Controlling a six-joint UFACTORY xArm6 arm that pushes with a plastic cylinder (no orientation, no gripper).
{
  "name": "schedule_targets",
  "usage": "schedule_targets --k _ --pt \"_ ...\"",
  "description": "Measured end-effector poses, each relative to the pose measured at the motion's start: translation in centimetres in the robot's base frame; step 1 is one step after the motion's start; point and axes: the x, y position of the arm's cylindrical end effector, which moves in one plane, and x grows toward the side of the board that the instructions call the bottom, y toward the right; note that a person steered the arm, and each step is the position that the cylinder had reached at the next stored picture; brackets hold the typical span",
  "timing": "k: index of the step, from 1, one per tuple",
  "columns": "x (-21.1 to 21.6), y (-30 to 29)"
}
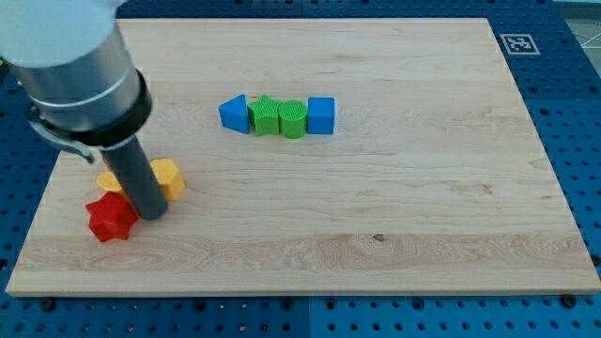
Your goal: Move the yellow hexagon above to the red circle
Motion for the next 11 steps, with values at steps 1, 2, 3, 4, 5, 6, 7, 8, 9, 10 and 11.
schedule_targets --k 1,2,3,4,5,6,7,8,9,10,11 --pt "-2.4 -0.1" --pt "-5.1 -0.1" --pt "-3.8 1.0" --pt "-3.1 4.5" --pt "-4.7 7.2" --pt "-7.1 5.4" --pt "-8.3 0.8" --pt "-9.8 -2.1" --pt "-10.7 -2.2" --pt "-12.6 -2.3" --pt "-14.6 -6.2"
